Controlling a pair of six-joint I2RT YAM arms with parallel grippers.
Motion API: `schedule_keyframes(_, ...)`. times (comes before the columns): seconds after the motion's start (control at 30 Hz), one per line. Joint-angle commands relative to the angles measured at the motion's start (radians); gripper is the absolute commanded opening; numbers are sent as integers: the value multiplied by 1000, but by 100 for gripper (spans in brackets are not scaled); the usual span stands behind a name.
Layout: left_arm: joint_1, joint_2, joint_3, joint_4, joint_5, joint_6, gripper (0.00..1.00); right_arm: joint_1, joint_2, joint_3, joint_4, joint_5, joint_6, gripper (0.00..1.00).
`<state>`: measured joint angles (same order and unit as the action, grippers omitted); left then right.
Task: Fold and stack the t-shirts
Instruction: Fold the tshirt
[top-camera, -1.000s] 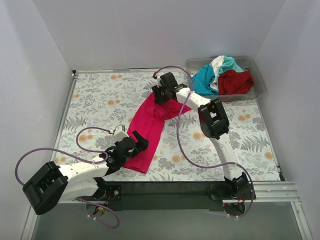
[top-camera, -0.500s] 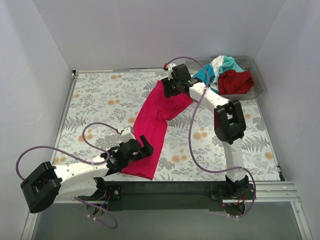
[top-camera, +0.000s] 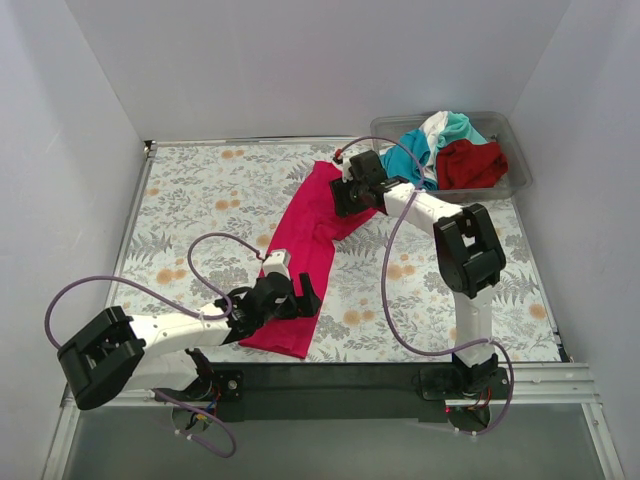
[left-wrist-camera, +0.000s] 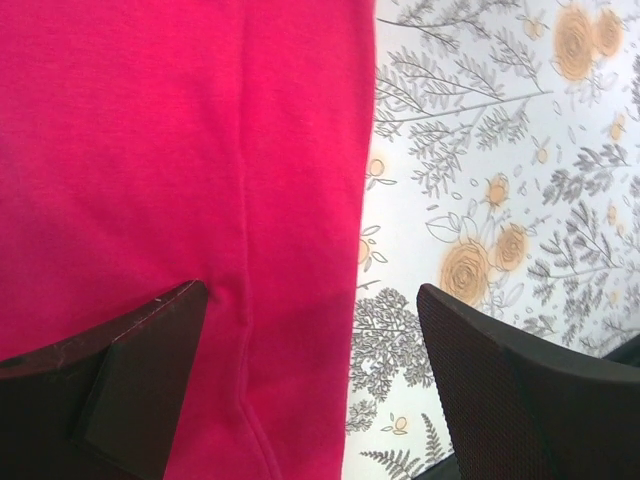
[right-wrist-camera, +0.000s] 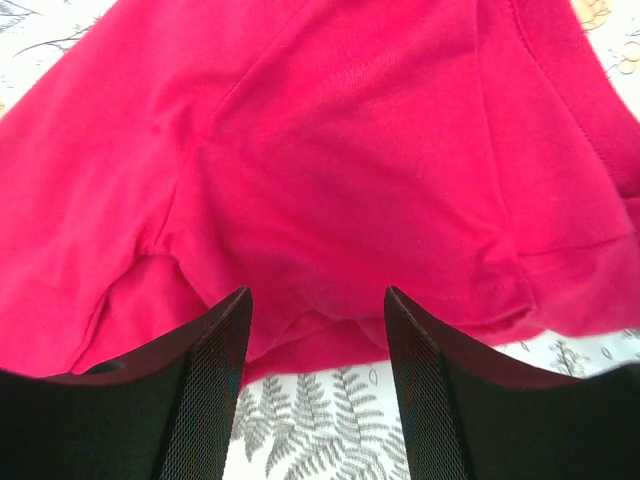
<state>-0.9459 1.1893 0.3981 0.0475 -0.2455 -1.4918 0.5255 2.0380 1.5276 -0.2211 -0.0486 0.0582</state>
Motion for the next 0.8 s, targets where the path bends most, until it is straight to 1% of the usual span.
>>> schedule_keyframes(0.0,-5,1,-31,77,77,31,79,1,28,19,63,-16,23,50)
schedule_keyframes(0.2,-5,9,-76,107,147,7,79,-2,122,81,57,-7,31,50)
schedule_keyframes(0.33,-7,35,-103,190,222,-7,79,-12,203,150,35,-33,45,50)
schedule_keyframes(0.43,-16,82,-99,251,304,-2,79,-16,277,239,14,-45,51,50)
schedule_keyframes(0.6,-50,184,-41,282,319,22,79,-24,396,425,-17,-69,54,51)
schedule_keyframes(0.77,-53,263,4,302,290,41,79,-41,484,554,-26,-109,55,53)
